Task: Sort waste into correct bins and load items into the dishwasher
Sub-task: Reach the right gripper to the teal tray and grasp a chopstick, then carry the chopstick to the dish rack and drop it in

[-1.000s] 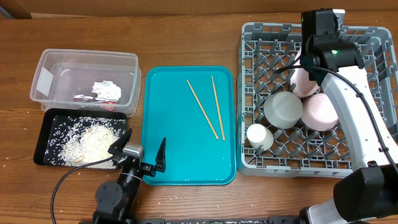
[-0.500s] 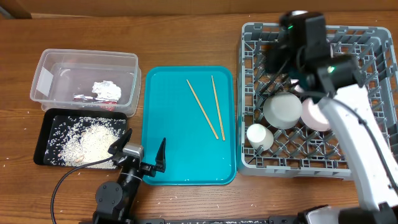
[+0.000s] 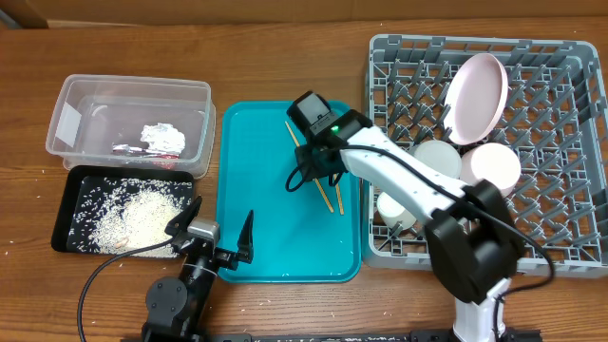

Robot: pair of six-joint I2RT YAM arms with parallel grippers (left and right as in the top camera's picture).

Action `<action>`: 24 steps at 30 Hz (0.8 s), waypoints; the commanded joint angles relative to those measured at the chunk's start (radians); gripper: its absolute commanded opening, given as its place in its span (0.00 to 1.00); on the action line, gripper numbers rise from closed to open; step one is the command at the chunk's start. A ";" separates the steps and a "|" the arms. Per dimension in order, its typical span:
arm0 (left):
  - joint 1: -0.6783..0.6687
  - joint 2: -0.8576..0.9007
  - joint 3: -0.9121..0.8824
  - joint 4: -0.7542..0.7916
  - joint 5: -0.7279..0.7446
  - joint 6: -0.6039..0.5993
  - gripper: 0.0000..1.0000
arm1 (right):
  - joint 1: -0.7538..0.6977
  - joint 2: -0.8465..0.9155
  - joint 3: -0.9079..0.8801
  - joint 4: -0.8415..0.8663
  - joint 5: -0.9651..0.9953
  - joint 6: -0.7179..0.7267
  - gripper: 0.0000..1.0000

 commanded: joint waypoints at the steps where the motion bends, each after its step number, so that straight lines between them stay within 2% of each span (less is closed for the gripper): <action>1: 0.010 -0.010 -0.007 0.001 -0.007 0.022 1.00 | 0.027 0.058 -0.003 -0.004 -0.044 -0.104 0.49; 2: 0.010 -0.010 -0.007 0.001 -0.007 0.022 1.00 | 0.031 0.076 -0.003 -0.005 -0.041 -0.106 0.48; 5: 0.010 -0.010 -0.007 0.001 -0.007 0.022 1.00 | 0.032 0.105 -0.003 -0.004 -0.041 -0.100 0.35; 6: 0.010 -0.010 -0.007 0.001 -0.007 0.022 1.00 | 0.032 0.105 -0.003 -0.003 -0.041 -0.097 0.34; 7: 0.010 -0.010 -0.007 0.001 -0.007 0.022 1.00 | 0.032 0.105 -0.003 -0.003 -0.041 -0.097 0.26; 8: 0.010 -0.010 -0.007 0.001 -0.007 0.022 1.00 | 0.032 0.105 -0.003 -0.004 -0.041 -0.097 0.23; 10: 0.010 -0.010 -0.007 0.001 -0.007 0.022 1.00 | 0.032 0.105 -0.003 -0.007 -0.041 -0.097 0.23; 11: 0.010 -0.010 -0.007 0.001 -0.007 0.022 1.00 | 0.032 0.104 -0.003 -0.012 -0.041 -0.094 0.17; 17: 0.010 -0.010 -0.007 0.001 -0.007 0.022 1.00 | 0.032 0.084 0.040 -0.067 -0.014 -0.055 0.04; 21: 0.010 -0.010 -0.007 0.001 -0.007 0.022 1.00 | 0.025 -0.047 0.105 -0.106 0.031 -0.054 0.04; 24: 0.010 -0.010 -0.007 0.001 -0.007 0.022 1.00 | -0.007 -0.166 0.116 -0.107 0.096 0.013 0.04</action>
